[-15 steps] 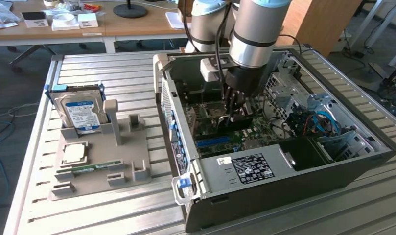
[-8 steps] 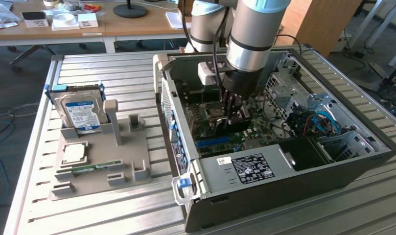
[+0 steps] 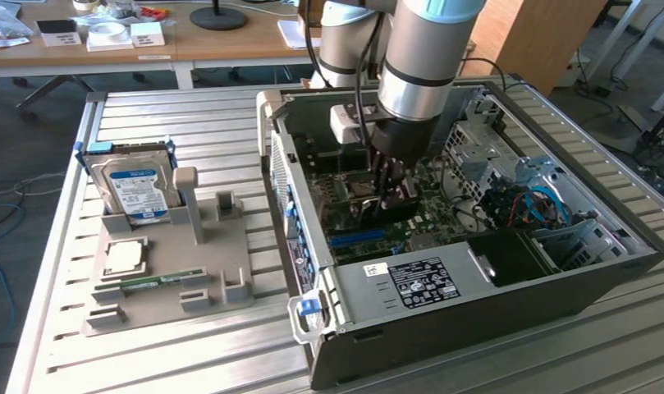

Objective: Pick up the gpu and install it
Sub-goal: 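Insert the gpu into the slot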

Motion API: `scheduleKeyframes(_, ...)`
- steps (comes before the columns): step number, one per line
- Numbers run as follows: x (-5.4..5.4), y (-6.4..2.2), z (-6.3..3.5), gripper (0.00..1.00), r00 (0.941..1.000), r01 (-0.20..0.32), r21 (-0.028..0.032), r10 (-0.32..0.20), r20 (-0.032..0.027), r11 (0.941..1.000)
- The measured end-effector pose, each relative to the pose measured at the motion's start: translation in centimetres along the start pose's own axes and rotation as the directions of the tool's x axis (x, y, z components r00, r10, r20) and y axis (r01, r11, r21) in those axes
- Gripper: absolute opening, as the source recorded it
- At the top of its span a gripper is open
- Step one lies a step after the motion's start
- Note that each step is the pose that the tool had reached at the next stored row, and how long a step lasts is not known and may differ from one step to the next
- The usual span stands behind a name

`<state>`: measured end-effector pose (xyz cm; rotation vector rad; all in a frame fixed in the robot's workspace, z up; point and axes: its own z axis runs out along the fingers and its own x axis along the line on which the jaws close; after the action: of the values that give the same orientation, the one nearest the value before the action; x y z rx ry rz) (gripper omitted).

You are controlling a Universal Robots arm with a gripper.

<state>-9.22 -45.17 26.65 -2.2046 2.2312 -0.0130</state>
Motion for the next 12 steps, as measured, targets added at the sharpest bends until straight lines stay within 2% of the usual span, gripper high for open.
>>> scheduleKeyframes(12, 0.18, 0.38, 0.04, 0.27, 1.0, 0.0, 0.0001, 0.0, 0.0001, 1.0)
